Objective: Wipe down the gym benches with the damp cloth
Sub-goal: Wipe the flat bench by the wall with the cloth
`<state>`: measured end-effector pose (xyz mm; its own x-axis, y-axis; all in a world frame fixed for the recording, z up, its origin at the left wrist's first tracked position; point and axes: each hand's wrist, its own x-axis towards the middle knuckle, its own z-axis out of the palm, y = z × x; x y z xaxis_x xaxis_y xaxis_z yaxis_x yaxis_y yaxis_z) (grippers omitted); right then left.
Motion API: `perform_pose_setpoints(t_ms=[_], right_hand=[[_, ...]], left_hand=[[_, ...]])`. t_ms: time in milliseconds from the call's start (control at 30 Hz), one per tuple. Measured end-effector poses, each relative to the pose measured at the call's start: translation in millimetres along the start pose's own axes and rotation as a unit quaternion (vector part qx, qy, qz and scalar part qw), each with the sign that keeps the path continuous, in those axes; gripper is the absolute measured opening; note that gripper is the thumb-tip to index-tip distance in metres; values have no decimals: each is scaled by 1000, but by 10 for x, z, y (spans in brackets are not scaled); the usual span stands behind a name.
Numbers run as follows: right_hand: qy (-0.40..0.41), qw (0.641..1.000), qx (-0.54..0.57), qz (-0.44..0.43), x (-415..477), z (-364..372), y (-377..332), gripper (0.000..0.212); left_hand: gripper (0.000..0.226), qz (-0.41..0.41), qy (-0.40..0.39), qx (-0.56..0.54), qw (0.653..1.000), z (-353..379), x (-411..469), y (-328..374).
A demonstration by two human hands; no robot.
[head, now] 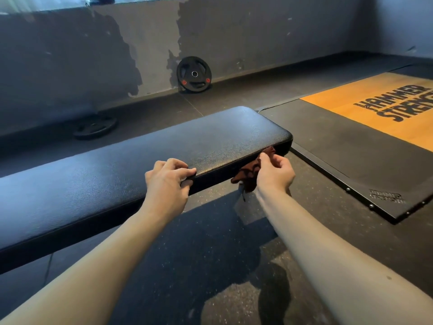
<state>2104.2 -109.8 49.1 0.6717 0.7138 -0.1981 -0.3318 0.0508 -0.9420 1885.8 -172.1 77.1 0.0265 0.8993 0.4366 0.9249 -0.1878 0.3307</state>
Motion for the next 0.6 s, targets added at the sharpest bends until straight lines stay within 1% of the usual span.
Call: perform_pose_setpoints(t_ms=[67,133,200,233,300,367,533,567,600], right_hand=[[-28,999,-13,-14,-183,29,97,12],[-81,996,-35,-18,-401,40,210,14],[-124,991,-53,16,-563,48,287,16],[-130,990,-49,37,-578,52,295,17],[-118,990,-26,78,-492,47,223,16],[-90,991,-14,95,-311,34,132,14],[25,994,61,90,78,-14,-168,16],[35,993,71,87,105,-34,-227,13],[28,993,73,85,97,-52,-264,13]], left_hand=[[24,-1,-2,-2,1000,6,12,3],[25,-3,0,-8,1000,18,11,-3],[25,-8,2,-14,1000,24,2,-11],[25,-9,4,-14,1000,23,-1,-13],[25,-8,7,-10,1000,15,-5,-14],[25,-6,8,-2,1000,-4,-7,-16],[27,0,-6,15,1000,-52,-3,-28],[28,1,-10,17,1000,-54,-4,-32],[29,1,-14,20,1000,-54,-5,-35]])
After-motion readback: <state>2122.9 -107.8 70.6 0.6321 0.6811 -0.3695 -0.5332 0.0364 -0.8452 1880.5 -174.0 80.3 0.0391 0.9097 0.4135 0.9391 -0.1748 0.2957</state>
